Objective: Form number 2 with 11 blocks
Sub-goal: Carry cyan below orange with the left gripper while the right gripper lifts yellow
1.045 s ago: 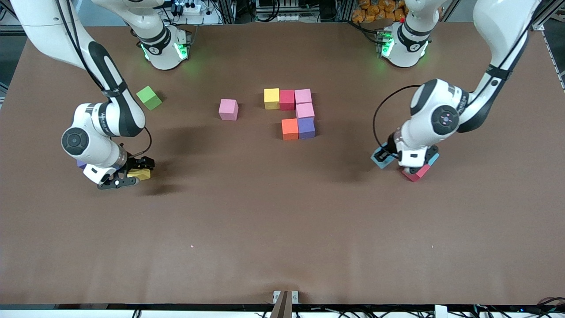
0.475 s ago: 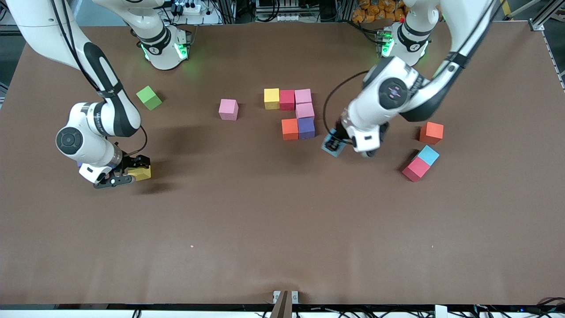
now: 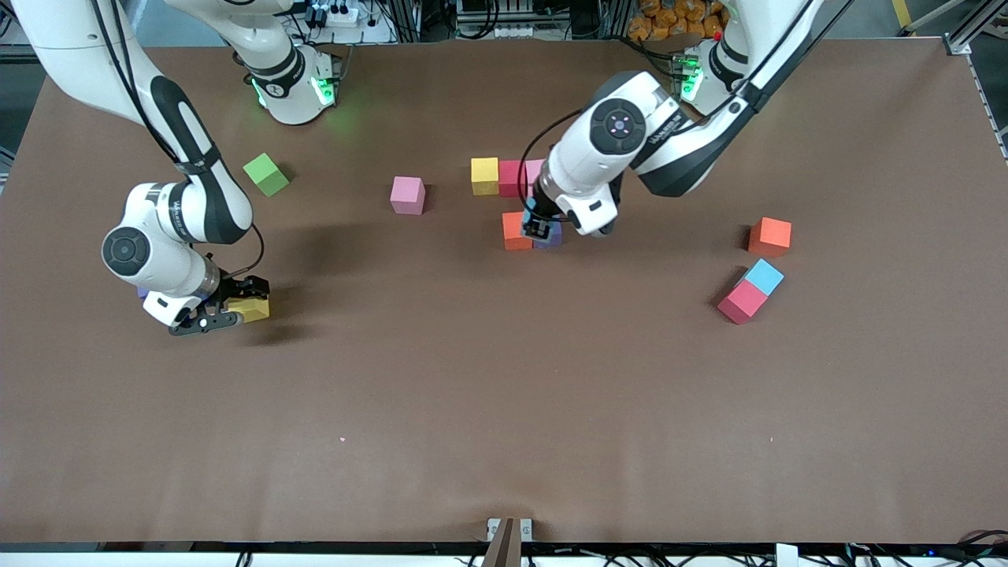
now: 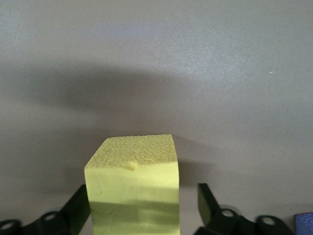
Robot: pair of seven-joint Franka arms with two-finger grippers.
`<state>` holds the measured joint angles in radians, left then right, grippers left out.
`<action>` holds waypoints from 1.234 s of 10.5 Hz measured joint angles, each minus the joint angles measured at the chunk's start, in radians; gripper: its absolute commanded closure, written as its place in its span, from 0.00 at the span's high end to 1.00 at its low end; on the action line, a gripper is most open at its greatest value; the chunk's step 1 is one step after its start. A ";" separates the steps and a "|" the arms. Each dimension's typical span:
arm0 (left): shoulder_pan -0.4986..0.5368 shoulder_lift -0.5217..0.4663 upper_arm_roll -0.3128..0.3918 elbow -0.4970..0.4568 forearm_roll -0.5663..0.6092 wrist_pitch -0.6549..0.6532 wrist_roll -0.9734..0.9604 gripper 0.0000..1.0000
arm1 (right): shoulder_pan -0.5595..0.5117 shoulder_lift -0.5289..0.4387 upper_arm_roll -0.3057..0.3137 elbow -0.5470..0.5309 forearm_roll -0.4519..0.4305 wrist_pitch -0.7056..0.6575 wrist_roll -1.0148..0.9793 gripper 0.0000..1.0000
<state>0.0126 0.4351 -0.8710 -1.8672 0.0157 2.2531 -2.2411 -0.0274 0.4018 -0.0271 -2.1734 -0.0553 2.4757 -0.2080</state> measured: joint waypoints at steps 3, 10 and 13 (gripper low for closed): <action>-0.029 0.039 0.007 0.012 0.000 0.095 -0.174 0.00 | 0.000 0.002 0.002 -0.002 0.000 0.000 0.000 0.24; -0.380 0.106 0.305 0.112 0.000 0.175 -0.476 0.00 | 0.018 -0.056 0.070 0.117 0.000 -0.209 -0.058 0.30; -0.411 0.147 0.318 0.114 -0.003 0.262 -0.517 0.00 | 0.027 -0.056 0.080 0.138 0.001 -0.217 -0.058 0.30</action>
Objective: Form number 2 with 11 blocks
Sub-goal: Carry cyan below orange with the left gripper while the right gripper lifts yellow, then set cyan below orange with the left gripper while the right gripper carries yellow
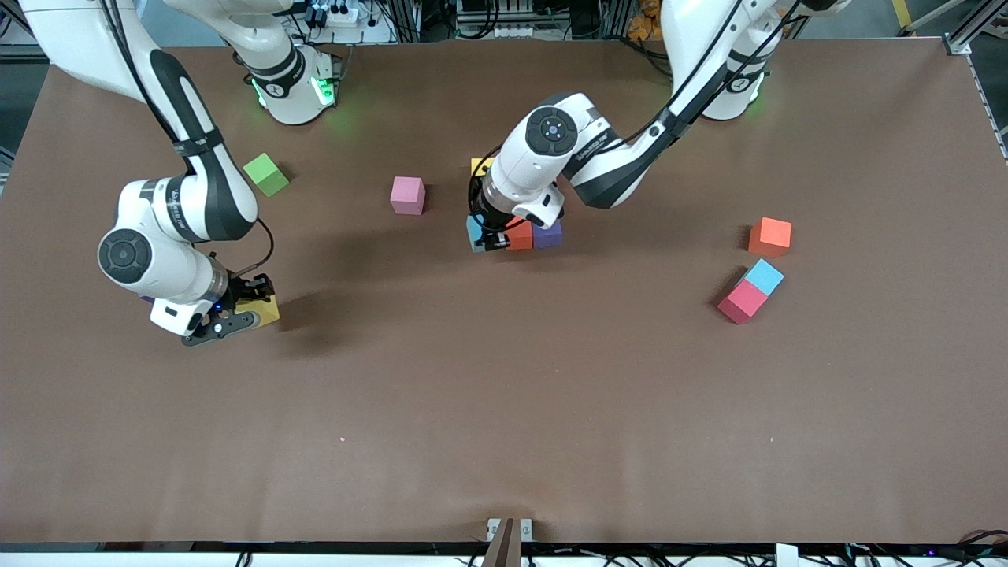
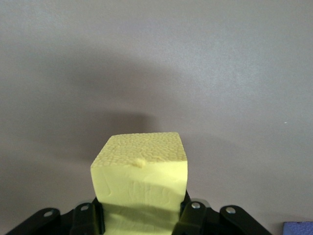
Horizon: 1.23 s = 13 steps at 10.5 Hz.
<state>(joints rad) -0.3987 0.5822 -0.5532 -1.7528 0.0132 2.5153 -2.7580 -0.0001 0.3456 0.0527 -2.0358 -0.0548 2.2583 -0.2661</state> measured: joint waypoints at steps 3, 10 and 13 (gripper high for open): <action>-0.129 0.045 0.119 0.002 -0.001 0.039 -0.012 0.00 | 0.013 0.002 0.001 0.012 0.000 -0.005 0.000 0.32; -0.191 0.092 0.139 0.010 0.072 0.051 0.025 0.00 | 0.020 0.002 0.001 0.027 0.000 -0.019 0.000 0.33; -0.220 0.101 0.139 0.010 0.079 0.051 0.030 0.00 | 0.020 0.002 0.001 0.027 0.000 -0.019 0.000 0.33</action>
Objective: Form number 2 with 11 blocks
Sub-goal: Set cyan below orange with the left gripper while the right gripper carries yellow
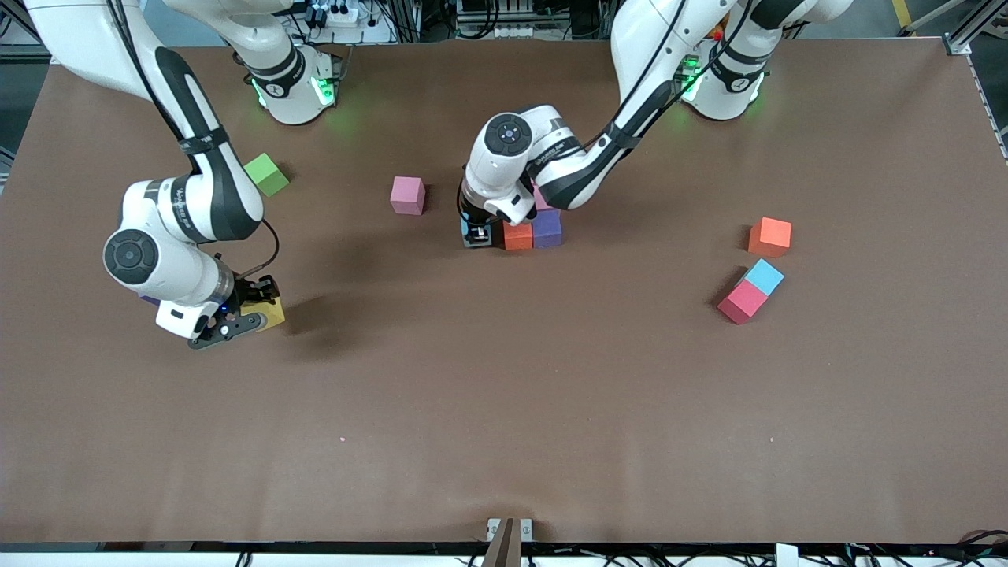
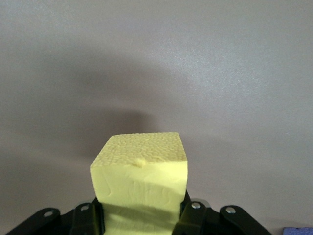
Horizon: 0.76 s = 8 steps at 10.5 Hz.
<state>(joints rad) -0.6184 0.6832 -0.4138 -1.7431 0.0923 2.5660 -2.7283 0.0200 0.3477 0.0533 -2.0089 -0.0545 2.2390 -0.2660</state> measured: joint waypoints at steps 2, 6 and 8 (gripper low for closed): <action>-0.001 0.000 0.002 0.000 0.000 0.000 0.001 0.00 | 0.000 0.000 0.000 0.000 0.000 0.000 0.000 0.33; 0.002 0.002 0.010 -0.015 0.000 -0.001 0.001 0.00 | 0.000 0.000 0.000 0.000 0.008 -0.001 0.000 0.33; 0.003 0.002 0.011 -0.025 0.000 -0.002 0.001 0.00 | 0.003 0.001 0.001 0.000 0.009 -0.001 0.000 0.33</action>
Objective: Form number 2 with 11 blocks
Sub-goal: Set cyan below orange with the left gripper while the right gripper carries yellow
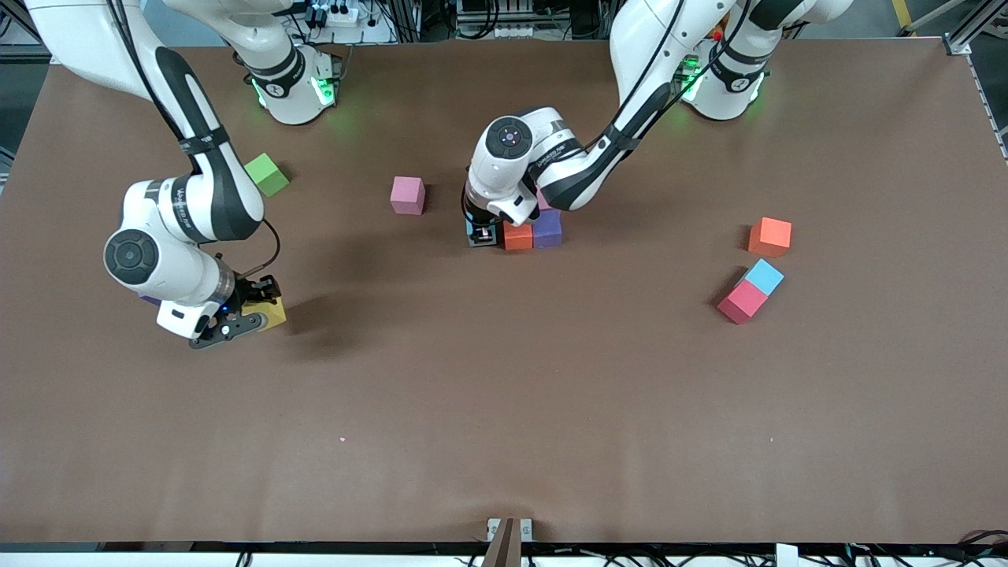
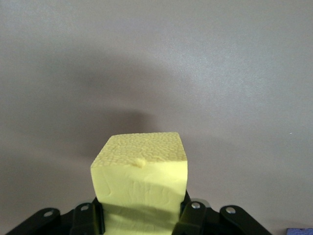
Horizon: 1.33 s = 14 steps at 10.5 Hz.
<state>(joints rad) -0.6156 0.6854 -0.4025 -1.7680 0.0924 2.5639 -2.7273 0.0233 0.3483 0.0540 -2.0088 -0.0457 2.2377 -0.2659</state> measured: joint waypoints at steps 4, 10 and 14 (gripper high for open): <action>0.005 0.000 0.001 -0.005 0.000 -0.002 0.000 0.00 | 0.001 0.000 0.000 0.000 0.000 0.000 0.000 0.33; 0.020 0.000 0.001 -0.011 0.000 -0.002 0.000 0.00 | 0.004 0.000 0.000 0.000 0.025 -0.001 0.000 0.33; 0.019 0.000 0.001 -0.018 0.000 -0.003 0.000 0.00 | 0.025 0.000 0.000 0.027 0.062 -0.031 0.031 0.33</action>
<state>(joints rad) -0.5971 0.6856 -0.4013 -1.7855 0.0924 2.5607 -2.7273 0.0483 0.3487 0.0543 -1.9814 0.0162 2.2064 -0.2352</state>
